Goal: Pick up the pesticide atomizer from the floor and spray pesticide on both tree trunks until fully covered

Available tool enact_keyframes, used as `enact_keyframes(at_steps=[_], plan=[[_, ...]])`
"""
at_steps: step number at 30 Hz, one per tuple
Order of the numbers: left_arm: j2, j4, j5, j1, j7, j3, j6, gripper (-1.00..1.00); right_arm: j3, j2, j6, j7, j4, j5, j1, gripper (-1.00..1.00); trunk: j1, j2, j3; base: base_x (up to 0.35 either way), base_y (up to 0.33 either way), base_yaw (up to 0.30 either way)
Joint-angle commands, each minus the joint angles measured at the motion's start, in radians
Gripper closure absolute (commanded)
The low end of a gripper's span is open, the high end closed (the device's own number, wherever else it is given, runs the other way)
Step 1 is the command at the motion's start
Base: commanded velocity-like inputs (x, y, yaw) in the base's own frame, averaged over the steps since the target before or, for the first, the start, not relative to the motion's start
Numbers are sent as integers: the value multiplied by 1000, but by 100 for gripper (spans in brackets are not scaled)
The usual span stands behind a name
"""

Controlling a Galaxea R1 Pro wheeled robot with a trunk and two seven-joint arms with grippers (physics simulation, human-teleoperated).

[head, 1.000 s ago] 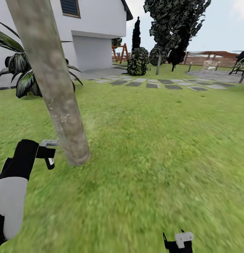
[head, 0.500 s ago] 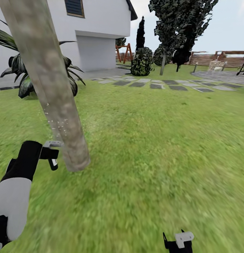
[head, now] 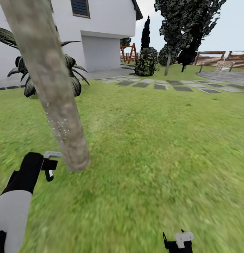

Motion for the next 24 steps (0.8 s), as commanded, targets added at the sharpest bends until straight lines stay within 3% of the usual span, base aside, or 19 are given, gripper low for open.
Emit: enact_keyframes(at_steps=[1,7,19,24], plan=[[0,0,-1,0,0,0,0,100,0,0,0,0,0,0,0,-100,0,0,0,200,-219,0],[-20,-1,-1,-3,0,4,0,100,0,0,0,0,0,0,0,-100,0,0,0,228,-194,0],[-11,-4,-4,0,1,10,-18,100,0,0,0,0,0,0,0,-100,0,0,0,41,-262,3],[-15,-4,-4,0,2,11,-20,100,0,0,0,0,0,0,0,-100,0,0,0,188,-225,205]])
